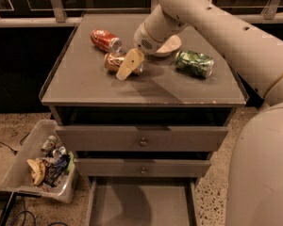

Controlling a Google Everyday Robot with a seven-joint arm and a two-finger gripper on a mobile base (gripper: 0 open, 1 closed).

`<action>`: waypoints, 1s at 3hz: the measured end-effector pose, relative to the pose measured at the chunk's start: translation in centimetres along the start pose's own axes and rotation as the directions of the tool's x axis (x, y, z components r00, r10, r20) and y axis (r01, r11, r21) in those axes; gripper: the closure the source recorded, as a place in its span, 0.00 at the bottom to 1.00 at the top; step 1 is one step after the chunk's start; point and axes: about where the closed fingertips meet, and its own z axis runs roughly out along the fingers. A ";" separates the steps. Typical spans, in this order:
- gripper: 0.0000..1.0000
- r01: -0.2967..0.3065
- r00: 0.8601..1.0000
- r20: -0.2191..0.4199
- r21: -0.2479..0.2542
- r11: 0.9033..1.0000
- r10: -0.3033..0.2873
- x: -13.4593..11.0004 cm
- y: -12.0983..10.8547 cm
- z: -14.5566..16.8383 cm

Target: Place orange can into bottom drawer

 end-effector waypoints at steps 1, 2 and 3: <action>0.00 -0.020 1.000 -0.004 -0.011 1.000 0.020 0.2 0.3 0.5; 0.19 -0.020 1.000 -0.004 -0.011 1.000 0.020 0.2 0.3 0.5; 0.42 -0.020 1.000 -0.004 -0.011 1.000 0.020 0.2 0.3 0.5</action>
Offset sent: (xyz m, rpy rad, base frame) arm -0.0014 0.0017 -0.0046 0.0038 0.0176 -0.0081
